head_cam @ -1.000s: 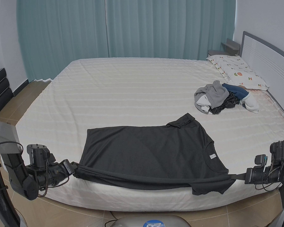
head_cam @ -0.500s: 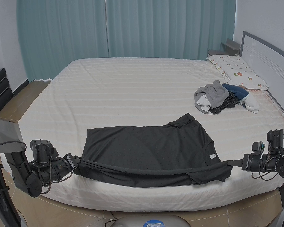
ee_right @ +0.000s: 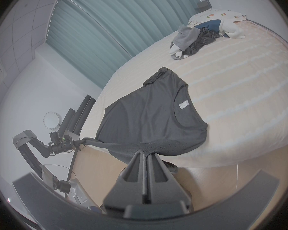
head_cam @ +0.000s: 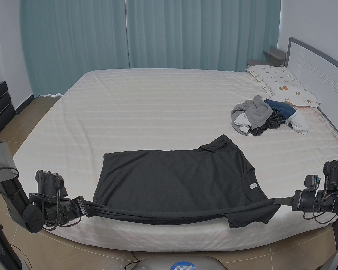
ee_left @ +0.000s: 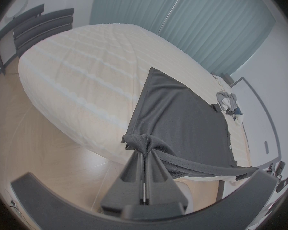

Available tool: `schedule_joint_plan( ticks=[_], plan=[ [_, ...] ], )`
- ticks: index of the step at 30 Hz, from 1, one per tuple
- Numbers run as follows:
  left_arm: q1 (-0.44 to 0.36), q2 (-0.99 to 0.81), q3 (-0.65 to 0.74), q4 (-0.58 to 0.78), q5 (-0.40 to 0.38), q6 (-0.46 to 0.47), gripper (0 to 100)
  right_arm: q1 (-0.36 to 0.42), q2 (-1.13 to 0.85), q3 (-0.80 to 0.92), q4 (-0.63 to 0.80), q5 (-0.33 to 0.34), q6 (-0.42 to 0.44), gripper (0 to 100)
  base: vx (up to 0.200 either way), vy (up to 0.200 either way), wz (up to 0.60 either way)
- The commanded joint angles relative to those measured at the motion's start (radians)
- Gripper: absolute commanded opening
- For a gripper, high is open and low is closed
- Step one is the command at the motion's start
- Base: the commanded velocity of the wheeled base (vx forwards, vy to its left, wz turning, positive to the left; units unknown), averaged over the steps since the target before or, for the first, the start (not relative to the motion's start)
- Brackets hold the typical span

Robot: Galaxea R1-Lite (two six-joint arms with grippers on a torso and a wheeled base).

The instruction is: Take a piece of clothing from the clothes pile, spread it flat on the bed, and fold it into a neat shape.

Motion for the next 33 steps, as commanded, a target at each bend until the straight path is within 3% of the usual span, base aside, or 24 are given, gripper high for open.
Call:
schedule_joint_plan(
  ticks=[1, 10, 14, 18, 29, 33],
  plan=[
    [-0.009, -0.039, -0.011, 0.021, 0.022, 0.018, 0, 0.0, -0.035, 0.039, -0.001, -0.002, -0.004, 0, 0.0, 0.0, 0.0],
    [-0.009, 0.027, -0.103, 0.064, 0.037, -0.011, 0, 0.0, 0.054, -0.078, 0.01, -0.001, 0.008, 0, 0.0, 0.0, 0.0],
    [-0.011, 0.107, -0.212, 0.073, 0.062, -0.152, 0, 0.01, 0.186, -0.142, -0.002, -0.002, 0.006, 0, 0.0, 0.0, 0.0],
    [-0.011, 0.157, -0.292, 0.102, 0.09, -0.226, 0, 0.012, 0.247, -0.199, -0.004, -0.002, 0.008, 0, 0.0, 0.0, 0.0],
    [-0.038, 0.254, -0.384, 0.125, 0.097, -0.276, 0, 0.023, 0.345, -0.312, -0.009, -0.002, 0.045, 0, 0.0, 0.0, 0.0],
    [-0.045, 0.272, -0.415, 0.125, 0.116, -0.308, 0, 0.037, 0.388, -0.332, -0.071, -0.013, 0.08, 0, 0.0, 0.0, 0.0]
  ],
)
